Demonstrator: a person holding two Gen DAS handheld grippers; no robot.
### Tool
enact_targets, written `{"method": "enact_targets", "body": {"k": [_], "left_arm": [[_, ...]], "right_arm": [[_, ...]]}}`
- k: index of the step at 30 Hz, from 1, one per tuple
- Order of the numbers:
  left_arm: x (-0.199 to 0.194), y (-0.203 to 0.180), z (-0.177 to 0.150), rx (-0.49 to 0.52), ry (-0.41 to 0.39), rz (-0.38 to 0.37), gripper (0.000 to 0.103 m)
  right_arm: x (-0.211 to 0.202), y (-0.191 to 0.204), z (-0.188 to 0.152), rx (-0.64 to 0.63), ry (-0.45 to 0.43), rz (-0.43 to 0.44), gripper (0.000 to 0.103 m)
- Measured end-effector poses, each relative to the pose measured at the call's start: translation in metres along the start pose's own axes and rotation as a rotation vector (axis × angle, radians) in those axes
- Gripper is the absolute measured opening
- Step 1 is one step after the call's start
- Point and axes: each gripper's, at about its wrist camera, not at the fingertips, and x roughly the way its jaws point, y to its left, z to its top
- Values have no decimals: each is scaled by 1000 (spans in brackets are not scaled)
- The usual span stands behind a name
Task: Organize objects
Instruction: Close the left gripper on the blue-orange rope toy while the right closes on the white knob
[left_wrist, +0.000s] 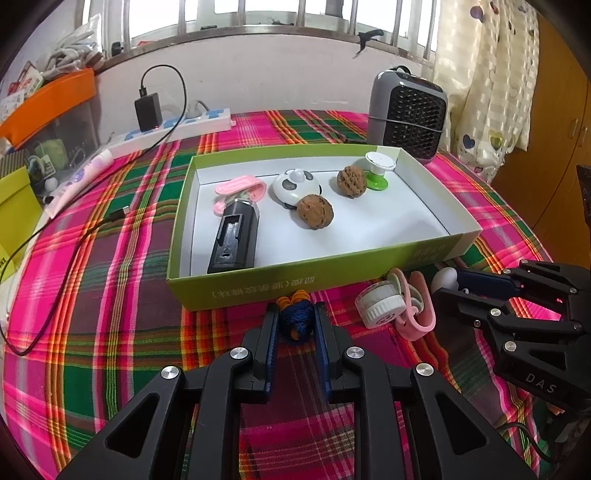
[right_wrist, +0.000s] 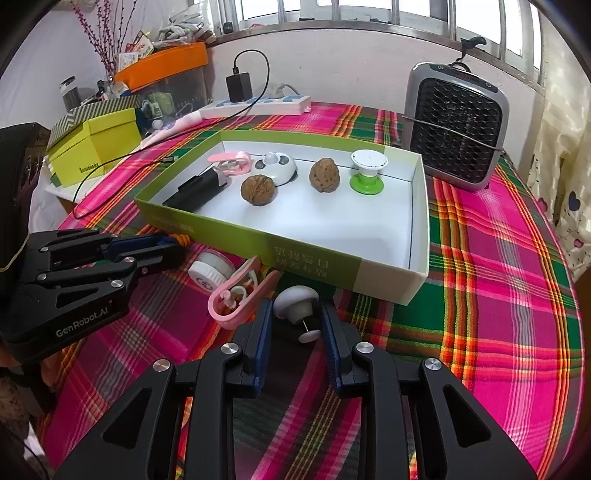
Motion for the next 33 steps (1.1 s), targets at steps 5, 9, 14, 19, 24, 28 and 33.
{"method": "enact_targets", "body": {"k": [5, 9, 14, 19, 24, 28, 33], "left_arm": [[-3, 1, 0, -7, -10, -8, 16], [-6, 1, -1, -8, -16, -11, 16], [-6, 1, -2, -11, -15, -12, 16], [-6, 1, -3, -13, -15, -14, 16], [-6, 2, -3, -15, -14, -15, 16], [-6, 2, -3, -17, -15, -15, 16], [-6, 2, -3, -17, -15, -15, 16]], "right_arm": [[-3, -1, 1, 11, -12, 0, 25], [-5, -2, 1, 19, -17, -2, 18], [-6, -3, 1, 21, -19, -2, 15], [-4, -6, 1, 42, -7, 14, 15], [0, -5, 0, 41, 2, 1, 15], [-1, -5, 0, 38, -3, 2, 15], [-6, 0, 0, 21, -23, 14, 15]]}}
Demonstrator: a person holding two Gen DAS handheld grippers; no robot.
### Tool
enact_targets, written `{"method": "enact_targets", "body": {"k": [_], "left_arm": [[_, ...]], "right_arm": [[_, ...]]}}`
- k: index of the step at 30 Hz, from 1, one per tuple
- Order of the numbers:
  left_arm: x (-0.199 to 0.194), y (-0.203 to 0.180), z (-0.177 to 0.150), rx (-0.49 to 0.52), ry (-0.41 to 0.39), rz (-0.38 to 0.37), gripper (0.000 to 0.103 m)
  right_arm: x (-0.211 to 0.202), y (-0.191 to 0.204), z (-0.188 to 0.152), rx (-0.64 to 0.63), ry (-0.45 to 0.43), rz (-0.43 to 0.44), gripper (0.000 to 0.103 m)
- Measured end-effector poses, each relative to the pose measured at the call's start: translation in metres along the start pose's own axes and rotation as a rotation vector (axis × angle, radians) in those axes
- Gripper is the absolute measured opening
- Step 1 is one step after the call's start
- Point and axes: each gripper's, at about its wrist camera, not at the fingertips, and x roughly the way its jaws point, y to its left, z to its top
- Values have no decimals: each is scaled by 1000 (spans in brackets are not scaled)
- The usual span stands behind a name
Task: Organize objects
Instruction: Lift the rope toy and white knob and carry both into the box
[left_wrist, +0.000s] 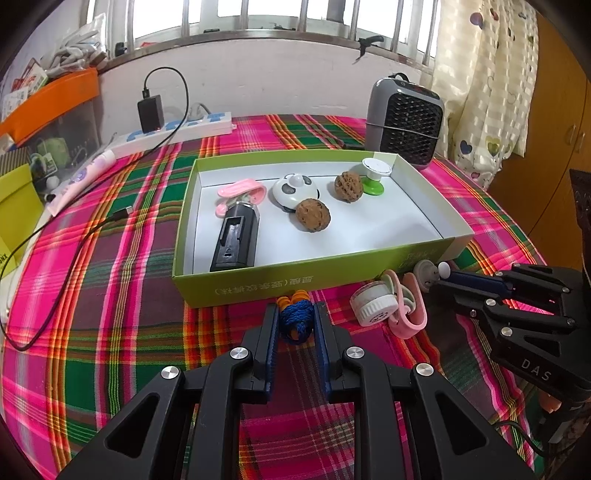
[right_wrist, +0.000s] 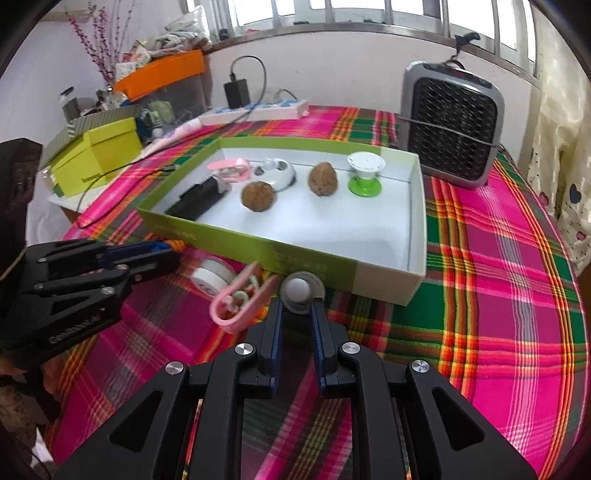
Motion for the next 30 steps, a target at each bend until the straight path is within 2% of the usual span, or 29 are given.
{"method": "enact_targets", "body": {"k": [3, 10, 30], "left_arm": [[0, 0, 0, 0, 0, 0, 17], [0, 0, 0, 2, 1, -1, 17], [-3, -3, 1, 4, -5, -4, 16]], "right_arm": [[1, -2, 1, 10, -2, -25, 15], [0, -2, 6, 13, -25, -10, 15], [4, 1, 8, -2, -32, -35, 14]]}}
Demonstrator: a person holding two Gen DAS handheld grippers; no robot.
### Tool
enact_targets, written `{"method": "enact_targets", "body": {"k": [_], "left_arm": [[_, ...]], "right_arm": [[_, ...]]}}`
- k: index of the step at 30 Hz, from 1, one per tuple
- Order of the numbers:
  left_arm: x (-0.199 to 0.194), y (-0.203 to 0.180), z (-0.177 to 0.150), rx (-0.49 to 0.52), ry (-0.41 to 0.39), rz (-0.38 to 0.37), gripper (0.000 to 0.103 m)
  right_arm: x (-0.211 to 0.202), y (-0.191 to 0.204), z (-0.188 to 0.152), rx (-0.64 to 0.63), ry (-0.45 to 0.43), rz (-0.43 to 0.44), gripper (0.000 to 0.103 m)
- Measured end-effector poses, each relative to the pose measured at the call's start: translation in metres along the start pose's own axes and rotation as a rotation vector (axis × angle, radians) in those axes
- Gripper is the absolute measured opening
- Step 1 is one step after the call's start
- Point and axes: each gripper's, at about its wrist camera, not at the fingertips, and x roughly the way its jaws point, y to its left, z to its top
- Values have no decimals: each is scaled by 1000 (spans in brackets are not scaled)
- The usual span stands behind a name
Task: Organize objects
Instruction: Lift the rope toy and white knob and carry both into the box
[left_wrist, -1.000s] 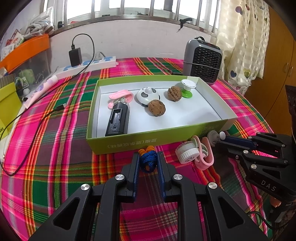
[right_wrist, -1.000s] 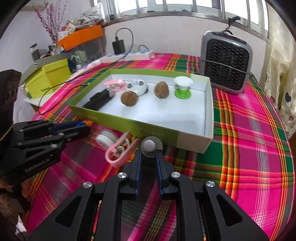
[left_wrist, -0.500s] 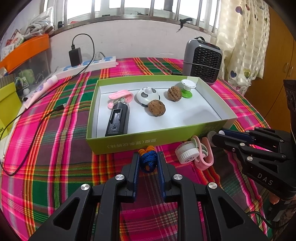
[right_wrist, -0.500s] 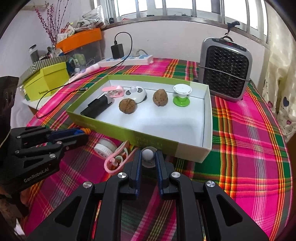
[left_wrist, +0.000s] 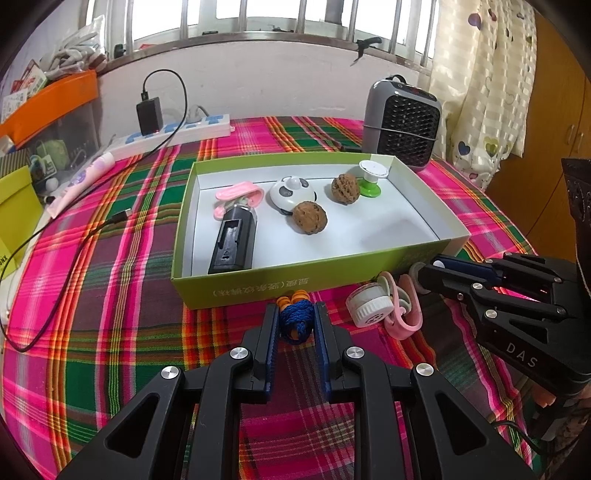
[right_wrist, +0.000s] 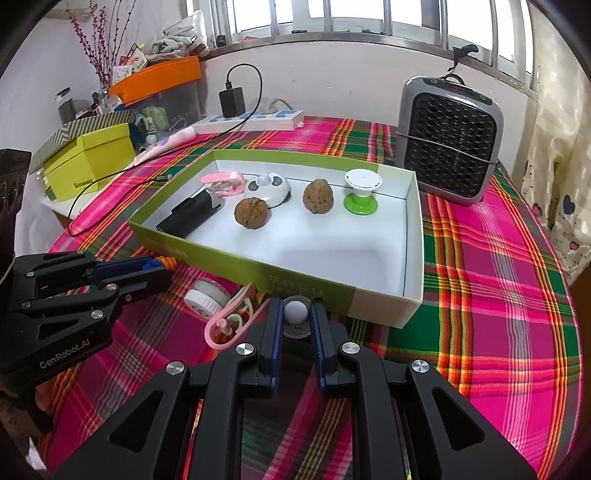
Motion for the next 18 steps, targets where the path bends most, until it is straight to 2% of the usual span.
{"method": "enact_targets", "body": {"k": [18], "left_arm": [[-17, -2, 10, 13, -38, -10, 17]], "right_arm": [[-19, -2, 8, 8, -45, 11, 13]]}}
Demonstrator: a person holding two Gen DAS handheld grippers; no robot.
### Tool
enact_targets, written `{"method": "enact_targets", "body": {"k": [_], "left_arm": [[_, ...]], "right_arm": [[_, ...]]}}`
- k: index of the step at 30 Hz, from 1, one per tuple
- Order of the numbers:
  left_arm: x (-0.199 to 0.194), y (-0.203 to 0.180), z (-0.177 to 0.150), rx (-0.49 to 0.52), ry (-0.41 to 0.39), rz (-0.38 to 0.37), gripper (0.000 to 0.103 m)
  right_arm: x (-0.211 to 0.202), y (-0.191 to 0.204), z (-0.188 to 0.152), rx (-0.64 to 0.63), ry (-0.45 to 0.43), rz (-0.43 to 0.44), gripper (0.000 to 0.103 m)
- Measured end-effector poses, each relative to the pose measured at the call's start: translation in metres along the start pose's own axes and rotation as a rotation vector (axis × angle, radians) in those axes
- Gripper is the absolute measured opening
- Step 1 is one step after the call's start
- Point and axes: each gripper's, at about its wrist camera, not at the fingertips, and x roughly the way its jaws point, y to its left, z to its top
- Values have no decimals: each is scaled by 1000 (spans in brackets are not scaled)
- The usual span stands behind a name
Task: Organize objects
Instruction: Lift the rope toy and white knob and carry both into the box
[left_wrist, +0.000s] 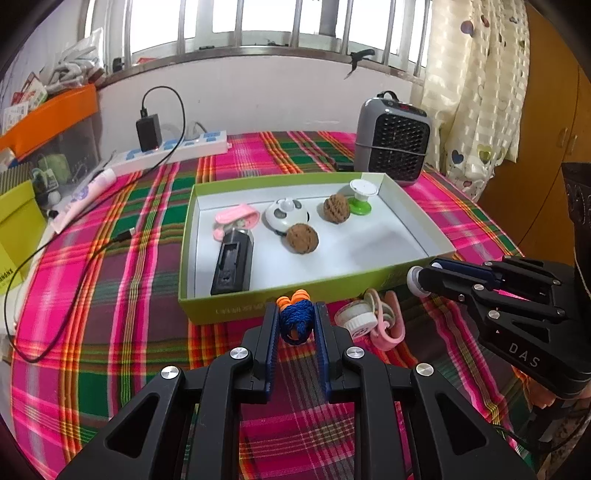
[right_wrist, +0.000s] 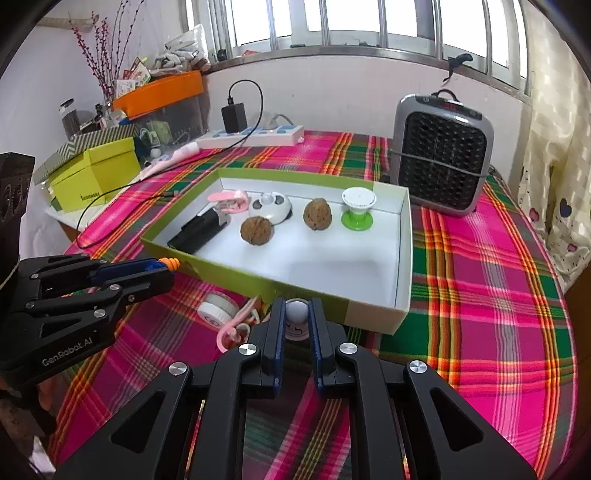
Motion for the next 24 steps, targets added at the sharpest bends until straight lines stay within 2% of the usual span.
{"method": "enact_targets", "body": {"k": [11, 24], "left_arm": [[3, 0, 13, 4, -10, -2, 17], [31, 6, 36, 7, 2, 4, 17]], "right_arm": [[-4, 1, 18, -11, -30, 9, 13], [26, -1, 46, -4, -15, 53, 13]]}}
